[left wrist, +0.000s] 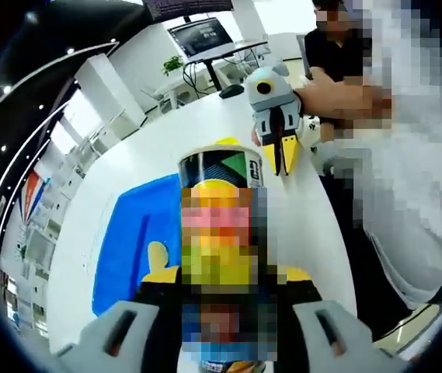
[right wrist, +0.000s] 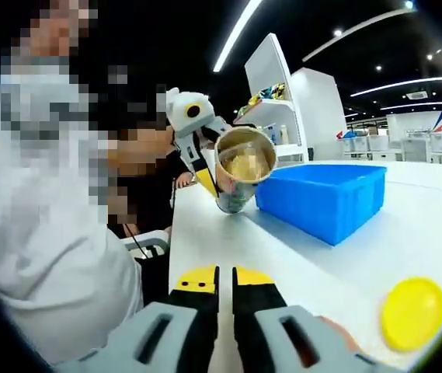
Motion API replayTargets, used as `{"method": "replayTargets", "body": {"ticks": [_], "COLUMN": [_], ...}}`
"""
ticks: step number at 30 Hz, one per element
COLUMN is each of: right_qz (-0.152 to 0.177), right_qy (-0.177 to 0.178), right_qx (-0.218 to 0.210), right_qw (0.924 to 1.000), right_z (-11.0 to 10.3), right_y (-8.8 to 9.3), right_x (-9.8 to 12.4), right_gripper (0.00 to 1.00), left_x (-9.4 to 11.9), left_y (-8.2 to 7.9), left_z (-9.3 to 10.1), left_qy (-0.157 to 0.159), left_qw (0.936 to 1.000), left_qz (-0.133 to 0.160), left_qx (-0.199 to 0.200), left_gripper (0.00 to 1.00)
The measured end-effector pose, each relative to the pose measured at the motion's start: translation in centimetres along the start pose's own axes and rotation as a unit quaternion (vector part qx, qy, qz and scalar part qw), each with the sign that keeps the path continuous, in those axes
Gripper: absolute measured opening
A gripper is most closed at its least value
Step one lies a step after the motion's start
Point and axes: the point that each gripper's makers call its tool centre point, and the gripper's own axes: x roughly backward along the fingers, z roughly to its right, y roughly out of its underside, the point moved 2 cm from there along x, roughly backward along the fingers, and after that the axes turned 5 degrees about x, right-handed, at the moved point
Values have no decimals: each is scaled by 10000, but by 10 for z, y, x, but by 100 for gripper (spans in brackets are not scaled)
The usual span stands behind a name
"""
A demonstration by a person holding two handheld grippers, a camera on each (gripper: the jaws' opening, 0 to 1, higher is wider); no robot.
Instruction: Open the lid of the chip container on the table, take out the chips, place them into the box in front of the container, and close the lid
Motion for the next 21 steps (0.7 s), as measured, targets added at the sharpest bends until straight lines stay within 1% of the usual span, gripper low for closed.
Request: {"method": "replayTargets", "body": {"ticks": [1,2,3,4,5,6,7,8,9,10,11,12,13,14,15,16,18,20,21], "right_qz": [9,20,28,35,40,40,34,25,21,24,39,76,158,224,335,389,456,486,505], "right_qy": [-1,-3,2,6,12,15,24,23,21,20,20,48,122,153,190,219,268,313,332], "right_qx": [-4,-14,-20,-27,-38,-40,-39,-38,-34,-34,-34,-28,-28,-66,-118,-133,-149,-123,-93], "right_qw": [10000,10000,10000,10000,10000,10000,10000,10000,10000,10000,10000,10000,9998,9996,9992,9989,9985,9983,9981], "right_z": [0,0,1,1,2,2,2,2,2,2,2,3,5,7,9,10,12,12,12], "right_y": [0,0,-1,-1,-1,-1,-1,0,0,-1,-1,-3,-5,-7,-11,-12,-16,-19,-21], "right_x": [0,0,1,1,1,0,0,0,0,0,1,1,3,4,6,7,9,10,11], "right_gripper": [8,8,8,8,8,8,8,8,8,8,8,8,8,8,8,8,8,8,8], "left_x": [3,6,10,12,15,18,21,23,25,29,32,36,37,39,40,40,39,39,39], "left_y": [-6,-9,-15,-20,-22,-28,-31,-33,-36,-42,-44,-51,-54,-55,-59,-58,-61,-63,-64], "left_z": [-2,-3,-7,-8,-9,-14,-16,-16,-19,-22,-24,-28,-28,-30,-31,-31,-30,-29,-30], "left_qy": [-15,32,-47,-56,-54,-147,-173,-140,-197,-246,-289,-369,-310,-349,-376,-353,-397,-438,-452], "left_qw": [9997,9993,9983,9973,9968,9942,9923,9913,9890,9850,9836,9767,9746,9724,9687,9697,9673,9669,9655], "left_qz": [213,325,503,649,704,959,1102,1160,1290,1533,1596,1870,1997,2054,2182,2161,2259,2284,2328], "left_qx": [118,187,300,349,378,456,540,612,690,750,794,986,968,1049,1120,1079,1086,1051,1073], "left_gripper": [42,42,42,42,42,42,42,41,41,41,42,41,42,42,42,42,41,41,41]}}
